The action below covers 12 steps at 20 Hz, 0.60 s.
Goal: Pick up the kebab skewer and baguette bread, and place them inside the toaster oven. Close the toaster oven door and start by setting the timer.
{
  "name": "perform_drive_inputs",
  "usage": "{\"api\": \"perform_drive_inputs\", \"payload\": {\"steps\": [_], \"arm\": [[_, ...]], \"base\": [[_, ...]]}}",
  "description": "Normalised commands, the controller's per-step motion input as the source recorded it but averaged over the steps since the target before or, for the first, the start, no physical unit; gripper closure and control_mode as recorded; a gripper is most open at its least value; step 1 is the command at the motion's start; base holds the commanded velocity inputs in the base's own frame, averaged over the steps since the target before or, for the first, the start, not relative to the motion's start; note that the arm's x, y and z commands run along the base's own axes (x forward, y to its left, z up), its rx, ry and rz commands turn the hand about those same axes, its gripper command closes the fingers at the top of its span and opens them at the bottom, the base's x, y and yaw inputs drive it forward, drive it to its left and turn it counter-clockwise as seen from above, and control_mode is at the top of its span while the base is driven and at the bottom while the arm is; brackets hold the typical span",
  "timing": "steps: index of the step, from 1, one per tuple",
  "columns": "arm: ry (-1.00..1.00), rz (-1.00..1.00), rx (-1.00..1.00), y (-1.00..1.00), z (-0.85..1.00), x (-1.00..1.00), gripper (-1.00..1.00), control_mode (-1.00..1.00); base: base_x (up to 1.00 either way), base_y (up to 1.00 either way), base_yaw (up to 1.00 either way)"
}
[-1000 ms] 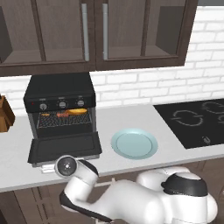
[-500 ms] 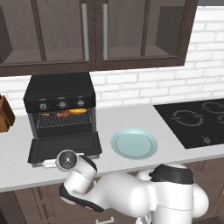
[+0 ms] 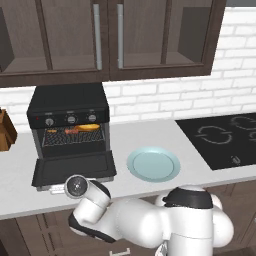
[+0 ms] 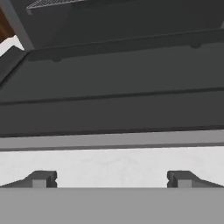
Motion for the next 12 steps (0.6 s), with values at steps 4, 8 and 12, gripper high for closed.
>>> {"api": "perform_drive_inputs", "payload": {"steps": [4, 8, 12], "arm": [[0.0, 0.0, 0.0, 0.0, -0.08, 0.02, -1.0, -1.0], [0.0, 0.0, 0.0, 0.0, -0.07, 0.1, -1.0, -1.0], [0.0, 0.0, 0.0, 0.0, -0.04, 0.28, -1.0, -1.0]], "base": [[0.0, 0.0, 0.0], [0.0, 0.0, 0.0], [0.0, 0.0, 0.0]]}}
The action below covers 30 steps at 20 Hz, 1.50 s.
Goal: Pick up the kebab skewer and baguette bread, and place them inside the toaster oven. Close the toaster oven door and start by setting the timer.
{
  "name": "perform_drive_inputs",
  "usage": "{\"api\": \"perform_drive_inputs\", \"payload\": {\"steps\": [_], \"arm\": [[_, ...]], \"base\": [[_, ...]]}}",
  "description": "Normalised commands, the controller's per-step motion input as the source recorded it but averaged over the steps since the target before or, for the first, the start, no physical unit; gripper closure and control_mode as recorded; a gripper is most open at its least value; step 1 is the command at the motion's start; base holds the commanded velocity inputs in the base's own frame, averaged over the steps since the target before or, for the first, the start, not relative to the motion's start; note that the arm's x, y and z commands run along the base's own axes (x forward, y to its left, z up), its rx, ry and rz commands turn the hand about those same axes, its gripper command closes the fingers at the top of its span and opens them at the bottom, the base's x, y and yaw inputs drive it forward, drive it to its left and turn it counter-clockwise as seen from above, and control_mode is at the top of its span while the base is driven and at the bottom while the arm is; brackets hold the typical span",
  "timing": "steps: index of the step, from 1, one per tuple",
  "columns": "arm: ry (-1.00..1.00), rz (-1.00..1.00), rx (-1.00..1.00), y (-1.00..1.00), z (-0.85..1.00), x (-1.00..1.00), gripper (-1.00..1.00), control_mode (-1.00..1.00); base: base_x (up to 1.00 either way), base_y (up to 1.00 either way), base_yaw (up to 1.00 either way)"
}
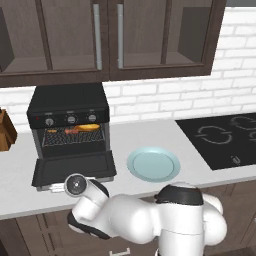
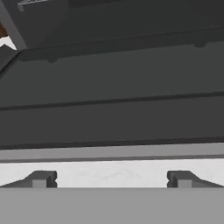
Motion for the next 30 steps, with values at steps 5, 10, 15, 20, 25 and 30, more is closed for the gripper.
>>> {"api": "perform_drive_inputs", "payload": {"steps": [5, 10, 15, 20, 25, 30], "arm": [[0.0, 0.0, 0.0, 0.0, -0.2, 0.03, -1.0, -1.0], [0.0, 0.0, 0.0, 0.0, -0.16, 0.0, -1.0, -1.0], [0.0, 0.0, 0.0, 0.0, -0.09, 0.0, -1.0, -1.0], [0.0, 0.0, -0.01, 0.0, -0.05, 0.03, -1.0, -1.0], [0.0, 0.0, 0.0, 0.0, 0.0, 0.11, -1.0, -1.0], [0.0, 0.0, 0.0, 0.0, -0.07, 0.09, -1.0, -1.0]], "base": [[0.0, 0.0, 0.0], [0.0, 0.0, 0.0], [0.0, 0.0, 0.0], [0.0, 0.0, 0.0], [0.0, 0.0, 0.0], [0.0, 0.0, 0.0]]}}
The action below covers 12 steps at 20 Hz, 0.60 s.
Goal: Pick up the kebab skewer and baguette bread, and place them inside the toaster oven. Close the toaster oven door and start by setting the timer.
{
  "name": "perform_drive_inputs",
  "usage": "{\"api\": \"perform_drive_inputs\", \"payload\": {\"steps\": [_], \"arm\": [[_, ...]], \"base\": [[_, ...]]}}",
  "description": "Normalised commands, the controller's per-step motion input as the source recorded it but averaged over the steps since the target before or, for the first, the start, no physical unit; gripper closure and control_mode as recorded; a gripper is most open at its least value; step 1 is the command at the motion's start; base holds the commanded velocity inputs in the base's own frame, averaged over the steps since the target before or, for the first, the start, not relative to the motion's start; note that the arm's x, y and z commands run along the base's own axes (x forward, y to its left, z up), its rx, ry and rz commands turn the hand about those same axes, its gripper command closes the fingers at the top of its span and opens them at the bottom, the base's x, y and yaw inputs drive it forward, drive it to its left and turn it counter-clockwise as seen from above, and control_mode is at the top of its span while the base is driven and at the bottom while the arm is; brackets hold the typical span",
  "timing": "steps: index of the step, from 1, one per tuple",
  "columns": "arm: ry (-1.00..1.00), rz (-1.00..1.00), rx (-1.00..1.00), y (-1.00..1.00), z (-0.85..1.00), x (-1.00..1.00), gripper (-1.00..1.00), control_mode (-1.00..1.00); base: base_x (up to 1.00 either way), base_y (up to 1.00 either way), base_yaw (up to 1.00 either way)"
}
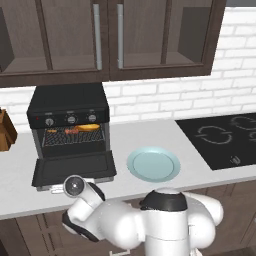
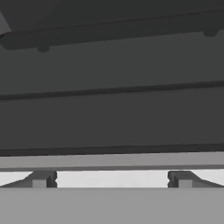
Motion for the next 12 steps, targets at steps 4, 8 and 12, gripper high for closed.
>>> {"api": "perform_drive_inputs", "payload": {"steps": [4, 8, 12], "arm": [[0.0, 0.0, 0.0, 0.0, -0.18, 0.02, -1.0, -1.0], [0.0, 0.0, 0.0, 0.0, -0.21, 0.03, -1.0, -1.0], [0.0, 0.0, 0.0, 0.0, -0.12, 0.08, -1.0, -1.0]], "base": [[0.0, 0.0, 0.0], [0.0, 0.0, 0.0], [0.0, 0.0, 0.0]]}}
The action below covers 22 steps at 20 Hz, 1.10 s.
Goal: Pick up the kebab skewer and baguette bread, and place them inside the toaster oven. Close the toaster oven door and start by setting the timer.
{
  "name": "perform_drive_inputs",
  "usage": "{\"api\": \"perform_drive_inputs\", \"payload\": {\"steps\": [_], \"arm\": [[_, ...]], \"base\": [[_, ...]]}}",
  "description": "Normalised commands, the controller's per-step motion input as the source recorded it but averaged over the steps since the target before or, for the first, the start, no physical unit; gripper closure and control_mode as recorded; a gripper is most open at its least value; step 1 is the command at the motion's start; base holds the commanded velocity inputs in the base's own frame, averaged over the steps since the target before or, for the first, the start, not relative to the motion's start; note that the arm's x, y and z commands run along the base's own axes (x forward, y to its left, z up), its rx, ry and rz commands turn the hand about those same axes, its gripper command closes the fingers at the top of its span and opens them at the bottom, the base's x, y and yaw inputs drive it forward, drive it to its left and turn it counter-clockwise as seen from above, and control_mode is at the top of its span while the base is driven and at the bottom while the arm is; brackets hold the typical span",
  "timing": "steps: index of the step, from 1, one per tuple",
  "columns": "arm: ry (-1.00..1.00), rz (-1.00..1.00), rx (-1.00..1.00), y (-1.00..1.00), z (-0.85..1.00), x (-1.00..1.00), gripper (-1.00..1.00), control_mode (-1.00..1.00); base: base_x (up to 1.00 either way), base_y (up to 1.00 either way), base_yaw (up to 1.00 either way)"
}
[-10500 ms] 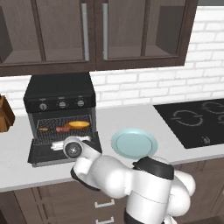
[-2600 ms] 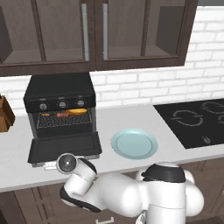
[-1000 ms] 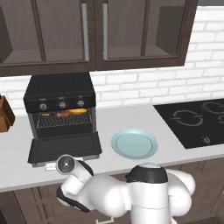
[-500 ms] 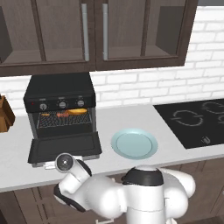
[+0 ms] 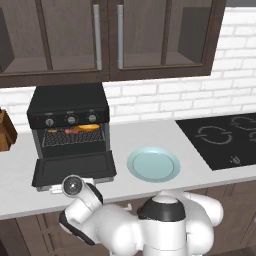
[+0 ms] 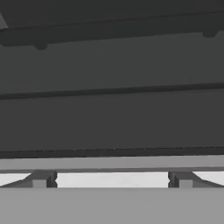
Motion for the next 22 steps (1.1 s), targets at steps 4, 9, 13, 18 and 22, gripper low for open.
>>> {"api": "perform_drive_inputs", "payload": {"steps": [4, 9, 13, 18, 22], "arm": [[-0.01, 0.0, -0.02, 0.01, -0.16, 0.0, -1.0, -1.0], [-0.02, 0.0, -0.02, 0.0, -0.31, 0.0, -1.0, -1.0], [-0.03, 0.0, -0.01, 0.0, -0.21, 0.09, -1.0, -1.0], [-0.07, 0.0, 0.0, 0.0, -0.03, 0.2, -1.0, -1.0], [-0.07, 0.0, 0.0, 0.0, 0.0, 0.2, -1.0, -1.0]], "base": [[0.0, 0.0, 0.0], [0.0, 0.0, 0.0], [0.0, 0.0, 0.0], [0.0, 0.0, 0.0], [0.0, 0.0, 0.0]]}}
